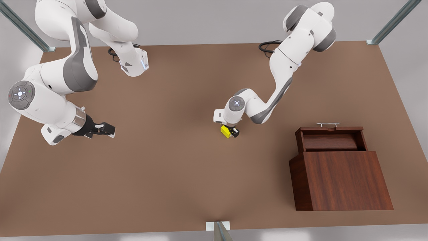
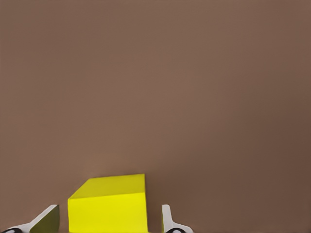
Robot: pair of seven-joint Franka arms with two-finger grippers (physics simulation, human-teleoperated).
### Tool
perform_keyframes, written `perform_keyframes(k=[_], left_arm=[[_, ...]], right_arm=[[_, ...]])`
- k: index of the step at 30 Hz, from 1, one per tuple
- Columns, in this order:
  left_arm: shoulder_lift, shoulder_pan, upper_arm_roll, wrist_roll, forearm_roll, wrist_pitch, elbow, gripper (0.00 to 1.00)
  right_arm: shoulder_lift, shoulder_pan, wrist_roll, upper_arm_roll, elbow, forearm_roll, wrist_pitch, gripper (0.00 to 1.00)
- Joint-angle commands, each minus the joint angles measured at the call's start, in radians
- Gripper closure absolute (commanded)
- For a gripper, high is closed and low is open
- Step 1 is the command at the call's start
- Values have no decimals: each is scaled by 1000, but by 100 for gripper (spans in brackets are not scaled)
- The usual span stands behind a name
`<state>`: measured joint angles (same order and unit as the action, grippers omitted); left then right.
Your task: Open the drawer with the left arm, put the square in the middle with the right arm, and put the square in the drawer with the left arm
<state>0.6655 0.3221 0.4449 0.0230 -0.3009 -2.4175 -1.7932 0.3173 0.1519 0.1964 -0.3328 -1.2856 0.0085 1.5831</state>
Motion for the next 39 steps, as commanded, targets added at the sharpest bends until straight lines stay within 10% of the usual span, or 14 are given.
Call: perform_keyframes(k=[1,22,25,39], left_arm=[[-1,0,1,0,-1,0,2,0],[62,29,-51,0,-4,-49,-14,1],[60,29,-51,-5,-3,-48,-14,34],[49,22,-55,-5,3,-32,-9,35]], right_arm=[[0,0,0,0,-1,-1,0,0],[2,0,0,1,0,-1,5,0],[2,0,0,1,0,-1,5,0],[3,0,0,1,2,-1,5,0]])
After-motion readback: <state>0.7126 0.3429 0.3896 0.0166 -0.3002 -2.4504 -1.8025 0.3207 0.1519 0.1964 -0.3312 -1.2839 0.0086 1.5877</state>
